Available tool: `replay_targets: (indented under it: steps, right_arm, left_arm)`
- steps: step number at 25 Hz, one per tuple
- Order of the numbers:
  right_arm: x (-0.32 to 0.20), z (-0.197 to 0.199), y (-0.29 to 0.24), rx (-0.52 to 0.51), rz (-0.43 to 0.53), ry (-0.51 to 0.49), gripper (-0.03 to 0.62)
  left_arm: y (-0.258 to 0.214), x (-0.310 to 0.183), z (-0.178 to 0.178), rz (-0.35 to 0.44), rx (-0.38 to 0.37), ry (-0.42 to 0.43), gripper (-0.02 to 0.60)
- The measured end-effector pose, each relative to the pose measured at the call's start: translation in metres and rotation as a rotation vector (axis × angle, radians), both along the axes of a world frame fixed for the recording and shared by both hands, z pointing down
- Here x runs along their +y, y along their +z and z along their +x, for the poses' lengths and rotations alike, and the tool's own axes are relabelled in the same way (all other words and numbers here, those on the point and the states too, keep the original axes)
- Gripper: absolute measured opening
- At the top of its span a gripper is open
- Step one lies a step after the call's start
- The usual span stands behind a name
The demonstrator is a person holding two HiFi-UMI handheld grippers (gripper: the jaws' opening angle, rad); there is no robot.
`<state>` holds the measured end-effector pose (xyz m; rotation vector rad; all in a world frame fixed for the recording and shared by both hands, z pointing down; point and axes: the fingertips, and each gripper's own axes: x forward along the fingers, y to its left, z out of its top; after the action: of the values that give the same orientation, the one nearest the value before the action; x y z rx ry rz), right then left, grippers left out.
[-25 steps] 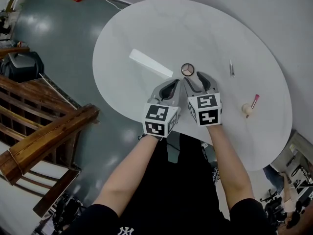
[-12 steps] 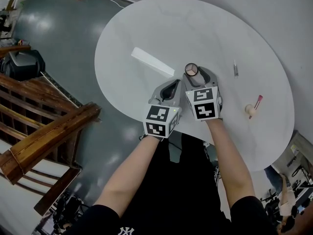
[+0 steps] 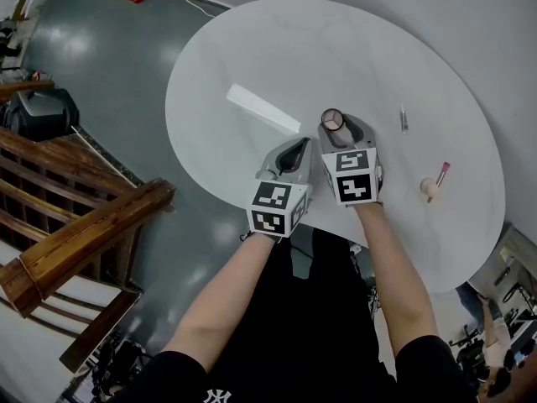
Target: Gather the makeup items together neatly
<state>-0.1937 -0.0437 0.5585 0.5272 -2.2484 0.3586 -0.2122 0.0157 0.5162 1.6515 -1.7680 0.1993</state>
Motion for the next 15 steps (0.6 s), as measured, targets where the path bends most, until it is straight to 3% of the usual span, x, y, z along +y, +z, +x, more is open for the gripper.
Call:
replay_targets:
  steps: [15]
  right_arm:
    - [0.010, 0.041, -0.050, -0.068, 0.038, 0.094, 0.218]
  left_arm:
    - [-0.029, -0.006, 0.029, 0.043, -0.001, 0.104, 0.009]
